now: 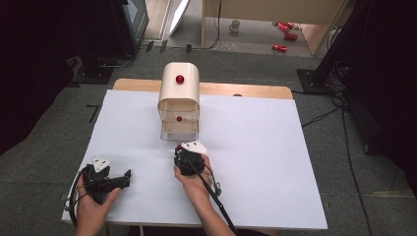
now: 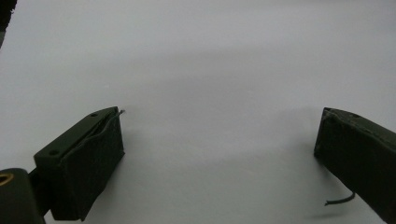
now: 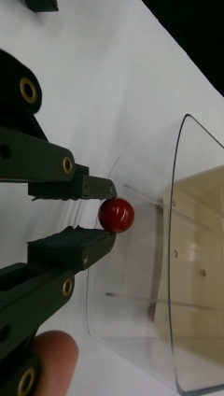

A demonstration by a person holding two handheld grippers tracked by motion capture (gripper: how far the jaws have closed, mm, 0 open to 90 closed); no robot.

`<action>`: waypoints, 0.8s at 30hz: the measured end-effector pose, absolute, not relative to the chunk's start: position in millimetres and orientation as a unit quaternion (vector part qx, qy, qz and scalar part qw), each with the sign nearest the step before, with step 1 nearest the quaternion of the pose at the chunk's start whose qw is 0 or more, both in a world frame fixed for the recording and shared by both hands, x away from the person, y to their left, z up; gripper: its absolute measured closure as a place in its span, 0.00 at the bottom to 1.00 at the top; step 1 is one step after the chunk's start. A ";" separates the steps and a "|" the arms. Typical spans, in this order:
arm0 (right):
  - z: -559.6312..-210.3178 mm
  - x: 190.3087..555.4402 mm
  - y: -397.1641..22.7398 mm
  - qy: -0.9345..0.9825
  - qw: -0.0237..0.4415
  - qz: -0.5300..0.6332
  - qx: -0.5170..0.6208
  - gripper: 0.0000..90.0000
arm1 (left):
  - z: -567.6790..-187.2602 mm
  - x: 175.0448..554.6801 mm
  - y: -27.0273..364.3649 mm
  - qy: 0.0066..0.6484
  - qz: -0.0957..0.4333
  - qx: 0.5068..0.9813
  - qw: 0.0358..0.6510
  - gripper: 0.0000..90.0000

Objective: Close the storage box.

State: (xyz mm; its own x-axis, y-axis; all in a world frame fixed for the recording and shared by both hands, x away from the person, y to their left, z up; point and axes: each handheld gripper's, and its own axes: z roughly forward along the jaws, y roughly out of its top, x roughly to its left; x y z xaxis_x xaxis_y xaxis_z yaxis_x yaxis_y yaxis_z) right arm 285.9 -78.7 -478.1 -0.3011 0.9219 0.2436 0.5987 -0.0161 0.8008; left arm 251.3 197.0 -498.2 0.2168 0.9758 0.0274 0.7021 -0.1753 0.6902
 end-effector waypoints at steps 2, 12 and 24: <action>-477.2 291.6 -78.4 0.679 0.184 0.436 0.562 0.83 | -498.2 251.2 197.0 0.577 0.242 0.727 0.282 0.01; -474.6 313.2 -80.4 0.680 0.179 0.432 0.565 0.83 | -498.2 251.3 197.0 0.577 0.243 0.727 0.282 0.01; -474.9 328.1 -80.3 0.683 0.189 0.427 0.562 0.83 | -498.2 251.2 197.0 0.577 0.243 0.727 0.282 0.01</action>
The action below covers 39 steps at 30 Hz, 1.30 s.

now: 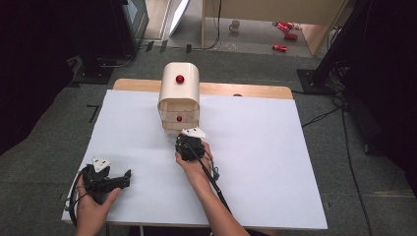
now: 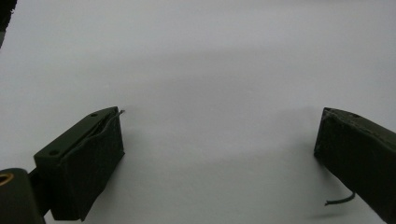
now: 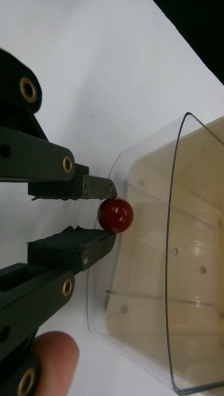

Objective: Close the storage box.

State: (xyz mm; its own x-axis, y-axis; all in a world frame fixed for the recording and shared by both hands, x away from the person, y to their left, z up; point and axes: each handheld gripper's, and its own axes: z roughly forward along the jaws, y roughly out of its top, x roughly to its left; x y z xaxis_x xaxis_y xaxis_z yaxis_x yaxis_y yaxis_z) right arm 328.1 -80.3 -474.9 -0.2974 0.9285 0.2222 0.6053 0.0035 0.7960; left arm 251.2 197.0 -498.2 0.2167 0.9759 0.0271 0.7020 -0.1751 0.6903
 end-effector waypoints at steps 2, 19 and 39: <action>-475.1 329.8 -80.2 0.683 0.190 0.427 0.561 0.83 | -498.2 251.2 197.0 0.577 0.242 0.727 0.282 0.01; -472.9 340.7 -80.6 0.685 0.194 0.425 0.558 0.83 | -498.2 251.3 197.0 0.577 0.243 0.727 0.282 0.01; -470.6 333.0 -102.5 0.723 0.166 0.429 0.515 0.09 | -498.2 251.3 197.0 0.577 0.242 0.727 0.282 0.01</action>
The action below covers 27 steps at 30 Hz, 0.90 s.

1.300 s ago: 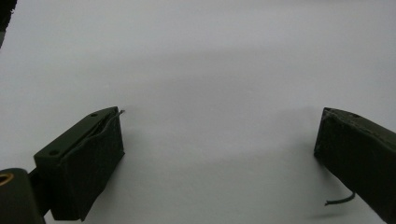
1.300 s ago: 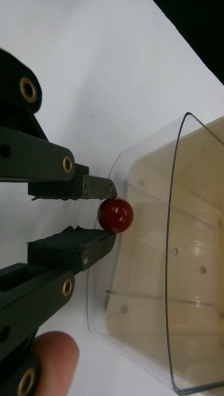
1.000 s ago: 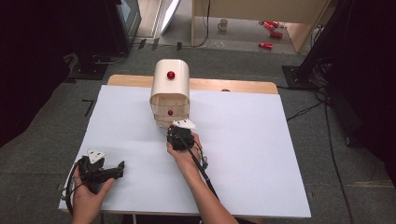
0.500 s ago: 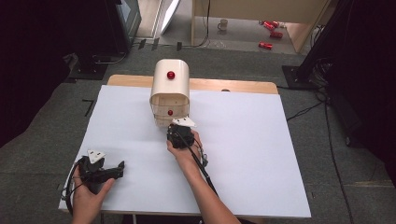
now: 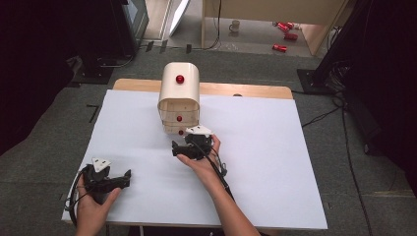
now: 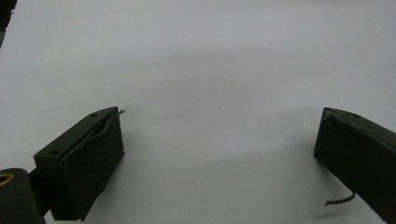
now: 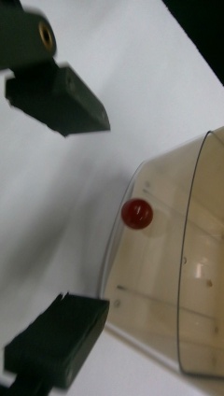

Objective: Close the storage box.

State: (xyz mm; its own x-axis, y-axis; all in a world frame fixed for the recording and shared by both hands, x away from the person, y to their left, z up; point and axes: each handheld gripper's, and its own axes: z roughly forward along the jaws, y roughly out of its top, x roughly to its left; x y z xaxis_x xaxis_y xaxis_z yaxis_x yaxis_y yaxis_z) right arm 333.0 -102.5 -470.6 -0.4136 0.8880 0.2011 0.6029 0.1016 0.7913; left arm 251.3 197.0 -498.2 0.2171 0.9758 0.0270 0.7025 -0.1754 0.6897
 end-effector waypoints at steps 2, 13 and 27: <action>-469.5 330.8 -109.0 0.725 0.163 0.430 0.513 0.03 | -498.2 251.3 197.0 0.577 0.242 0.728 0.282 0.01; -460.9 317.1 -157.5 0.723 0.171 0.428 0.514 0.00 | -498.3 251.3 196.9 0.577 0.243 0.727 0.282 0.01; -462.7 293.2 -230.2 0.713 0.195 0.410 0.535 0.00 | -498.3 251.4 196.9 0.577 0.242 0.727 0.282 0.01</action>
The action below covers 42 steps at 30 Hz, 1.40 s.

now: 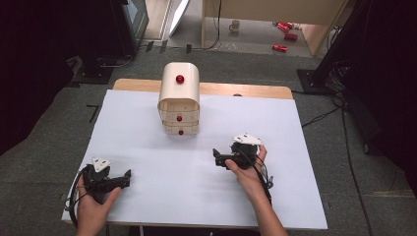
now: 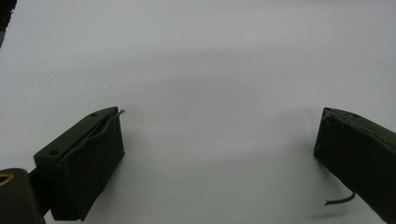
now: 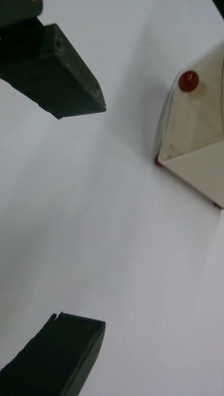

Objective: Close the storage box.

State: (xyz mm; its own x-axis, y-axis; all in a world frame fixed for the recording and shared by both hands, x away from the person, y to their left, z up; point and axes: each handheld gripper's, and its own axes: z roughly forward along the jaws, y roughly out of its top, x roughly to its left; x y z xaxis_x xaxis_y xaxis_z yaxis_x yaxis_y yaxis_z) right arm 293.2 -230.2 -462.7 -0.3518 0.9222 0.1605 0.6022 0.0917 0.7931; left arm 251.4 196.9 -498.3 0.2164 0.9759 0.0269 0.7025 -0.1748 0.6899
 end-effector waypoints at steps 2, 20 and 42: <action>-463.3 289.4 -239.4 0.710 0.197 0.407 0.540 0.00 | -498.3 251.4 196.9 0.577 0.242 0.727 0.282 0.01; -475.5 255.1 -316.2 0.685 0.210 0.390 0.578 0.00 | -498.3 251.4 196.9 0.577 0.243 0.727 0.282 0.01; -496.2 203.9 -401.7 0.659 0.228 0.342 0.630 0.00 | -498.3 251.4 196.8 0.577 0.243 0.727 0.282 0.01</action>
State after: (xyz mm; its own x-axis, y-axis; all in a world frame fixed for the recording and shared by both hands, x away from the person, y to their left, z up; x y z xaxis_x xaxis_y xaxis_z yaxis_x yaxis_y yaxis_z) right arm 203.9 -401.7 -496.2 -0.1019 0.9862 0.1304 0.6739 -0.0280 0.7383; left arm 251.4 196.8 -498.3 0.2155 0.9761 0.0271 0.7016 -0.1740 0.6910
